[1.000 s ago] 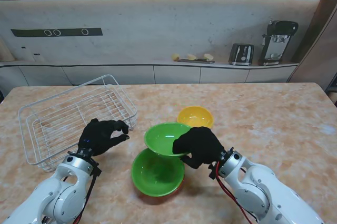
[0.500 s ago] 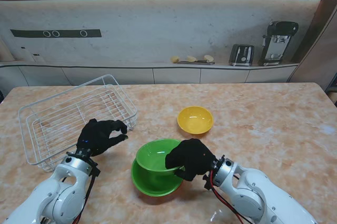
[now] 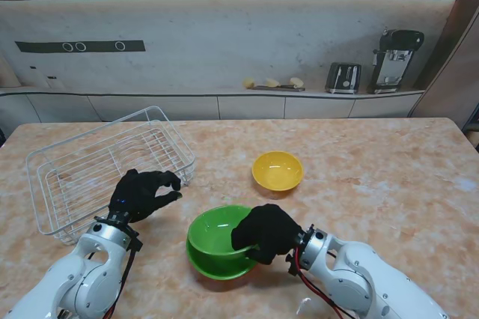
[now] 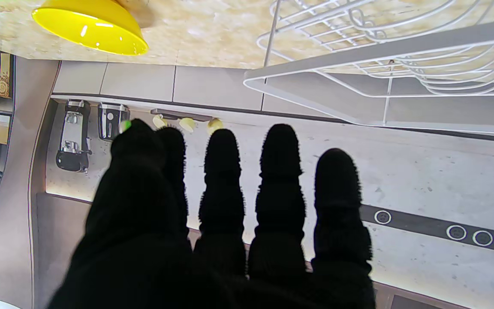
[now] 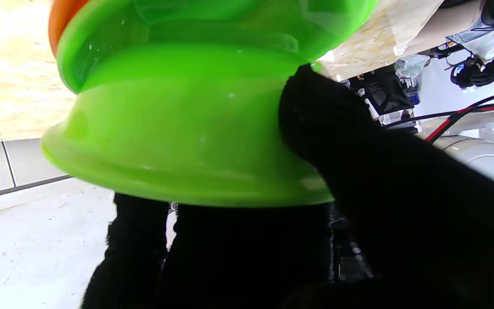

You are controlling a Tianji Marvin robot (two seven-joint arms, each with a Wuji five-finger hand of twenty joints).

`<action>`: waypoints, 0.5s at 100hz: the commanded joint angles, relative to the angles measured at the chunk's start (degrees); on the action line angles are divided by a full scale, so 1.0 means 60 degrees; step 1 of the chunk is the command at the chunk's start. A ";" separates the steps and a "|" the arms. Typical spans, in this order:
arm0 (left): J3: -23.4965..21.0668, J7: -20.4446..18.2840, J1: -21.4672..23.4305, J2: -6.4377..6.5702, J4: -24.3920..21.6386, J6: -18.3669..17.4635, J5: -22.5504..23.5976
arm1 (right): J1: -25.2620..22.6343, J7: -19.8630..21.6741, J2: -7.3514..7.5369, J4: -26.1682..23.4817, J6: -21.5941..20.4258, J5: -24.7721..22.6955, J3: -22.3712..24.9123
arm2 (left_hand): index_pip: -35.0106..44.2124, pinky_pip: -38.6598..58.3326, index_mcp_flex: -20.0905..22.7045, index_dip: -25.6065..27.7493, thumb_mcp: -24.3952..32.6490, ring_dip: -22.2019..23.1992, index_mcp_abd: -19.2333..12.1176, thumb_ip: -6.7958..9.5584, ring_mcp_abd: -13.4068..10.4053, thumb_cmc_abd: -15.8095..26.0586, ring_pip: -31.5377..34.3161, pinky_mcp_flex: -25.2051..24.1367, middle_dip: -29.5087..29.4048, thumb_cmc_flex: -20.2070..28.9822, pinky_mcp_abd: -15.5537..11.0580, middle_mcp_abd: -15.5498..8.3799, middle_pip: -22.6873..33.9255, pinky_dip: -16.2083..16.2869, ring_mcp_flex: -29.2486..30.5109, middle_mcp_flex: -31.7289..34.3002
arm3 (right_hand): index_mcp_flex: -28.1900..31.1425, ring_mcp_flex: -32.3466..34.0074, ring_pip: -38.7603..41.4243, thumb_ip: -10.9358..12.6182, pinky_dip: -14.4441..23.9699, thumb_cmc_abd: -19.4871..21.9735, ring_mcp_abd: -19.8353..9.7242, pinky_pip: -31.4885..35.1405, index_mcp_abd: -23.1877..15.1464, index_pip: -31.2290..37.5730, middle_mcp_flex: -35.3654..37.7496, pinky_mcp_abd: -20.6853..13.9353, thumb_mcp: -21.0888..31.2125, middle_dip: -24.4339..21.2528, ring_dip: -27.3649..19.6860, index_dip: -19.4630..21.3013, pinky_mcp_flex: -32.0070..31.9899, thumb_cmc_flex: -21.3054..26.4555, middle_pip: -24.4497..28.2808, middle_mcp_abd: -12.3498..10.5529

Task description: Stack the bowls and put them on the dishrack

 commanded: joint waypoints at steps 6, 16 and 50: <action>-0.0003 -0.0111 0.0058 -0.0021 -0.0077 -0.0005 0.0007 | -0.0124 0.0234 0.0004 -0.0073 -0.0017 -0.0052 0.0002 | -0.0066 -0.0013 0.0154 -0.0057 -0.0123 -0.0078 -0.0158 -0.0086 0.0145 0.0391 -0.0003 -0.0083 -0.0103 0.0055 0.0213 0.0023 -0.0085 0.0084 -0.0039 0.0164 | 0.1098 -0.0438 -0.0373 0.0495 0.0058 0.0981 -0.0531 0.0380 -0.2974 0.1017 -0.0258 0.0046 0.2833 -0.0139 -0.0209 0.0020 -0.0007 0.0787 -0.0753 -0.1647; 0.0000 -0.0103 0.0044 -0.0021 -0.0067 -0.0014 0.0010 | -0.0211 0.0531 0.0053 -0.0204 0.0000 -0.0055 0.0094 | -0.0067 -0.0015 0.0158 -0.0059 -0.0124 -0.0078 -0.0146 -0.0086 0.0134 0.0394 -0.0004 -0.0083 -0.0105 0.0051 0.0205 0.0017 -0.0089 0.0083 -0.0042 0.0157 | 0.0483 -0.0728 -0.1046 0.0540 0.1589 0.0858 -0.0446 -0.0561 -0.2818 0.0749 -0.0546 -0.0239 0.2663 0.0134 -0.0213 -0.0195 -0.0064 0.0061 -0.1480 -0.1542; 0.0014 -0.0096 0.0048 -0.0020 -0.0064 -0.0020 0.0016 | -0.0552 0.1351 0.0188 -0.0660 0.0061 -0.0133 0.0492 | -0.0066 -0.0021 0.0156 -0.0053 -0.0124 -0.0080 -0.0153 -0.0087 0.0136 0.0390 -0.0010 -0.0089 -0.0104 0.0054 0.0206 0.0013 -0.0086 0.0081 -0.0050 0.0165 | -0.1818 -0.1839 -0.2880 0.0906 0.2363 0.1262 -0.0440 -0.1817 -0.2958 0.0513 -0.1933 0.0243 0.1588 -0.0318 -0.1043 -0.2239 -0.1246 -0.2142 -0.2736 -0.0989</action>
